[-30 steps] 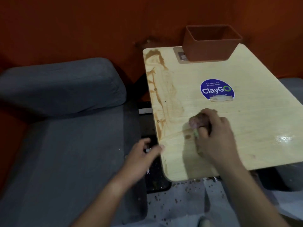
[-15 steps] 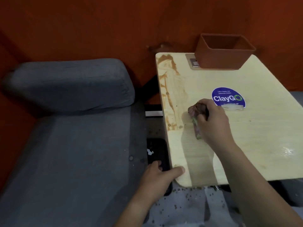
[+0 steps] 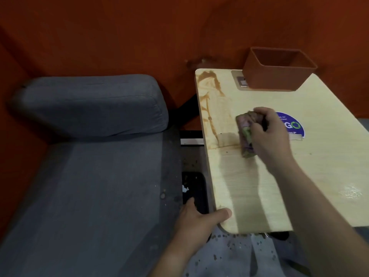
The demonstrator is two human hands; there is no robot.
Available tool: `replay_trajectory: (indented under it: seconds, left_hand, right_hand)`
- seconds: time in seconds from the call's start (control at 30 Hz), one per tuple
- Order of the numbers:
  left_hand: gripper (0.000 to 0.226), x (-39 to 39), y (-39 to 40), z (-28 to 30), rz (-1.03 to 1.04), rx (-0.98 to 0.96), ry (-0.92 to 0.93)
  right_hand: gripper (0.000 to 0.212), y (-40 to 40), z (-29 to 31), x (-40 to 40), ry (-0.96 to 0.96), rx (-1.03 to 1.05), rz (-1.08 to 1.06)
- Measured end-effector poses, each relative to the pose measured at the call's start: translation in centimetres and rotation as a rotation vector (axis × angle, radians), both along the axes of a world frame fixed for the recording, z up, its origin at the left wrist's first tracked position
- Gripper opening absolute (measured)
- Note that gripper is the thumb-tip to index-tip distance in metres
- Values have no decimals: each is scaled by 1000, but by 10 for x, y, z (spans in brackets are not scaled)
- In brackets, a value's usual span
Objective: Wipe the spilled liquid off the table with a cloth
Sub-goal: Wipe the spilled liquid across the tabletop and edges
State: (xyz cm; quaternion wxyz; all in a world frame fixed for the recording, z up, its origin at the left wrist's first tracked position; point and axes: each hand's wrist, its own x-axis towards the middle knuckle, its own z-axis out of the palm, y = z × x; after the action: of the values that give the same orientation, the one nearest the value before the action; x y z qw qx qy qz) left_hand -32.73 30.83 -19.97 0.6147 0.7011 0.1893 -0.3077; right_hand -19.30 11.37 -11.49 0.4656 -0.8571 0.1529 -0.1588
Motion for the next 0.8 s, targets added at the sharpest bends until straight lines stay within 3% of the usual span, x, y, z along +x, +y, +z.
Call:
replay_trajectory:
  seconds: [0.1, 0.2, 0.37, 0.5, 0.67, 0.8]
  left_hand:
    - [158, 0, 1, -2, -7, 15, -17]
    - [159, 1, 1, -4, -17, 50, -13]
    - [159, 6, -2, -2, -53, 136, -10]
    - [159, 5, 1, 0, -61, 182, -27]
    - [156, 2, 0, -1, -40, 122, -11]
    - [149, 14, -5, 5, -52, 146, -46]
  right_hand:
    - [45, -26, -9, 9, 130, -82, -16]
    - [48, -3, -13, 8, 124, -149, 30]
    - [43, 71, -22, 0, 37, -35, 243]
    - [41, 57, -12, 17, 32, 167, 180]
    - [43, 2, -5, 30, 131, -193, -10]
    - [43, 45, -8, 22, 67, -177, 191]
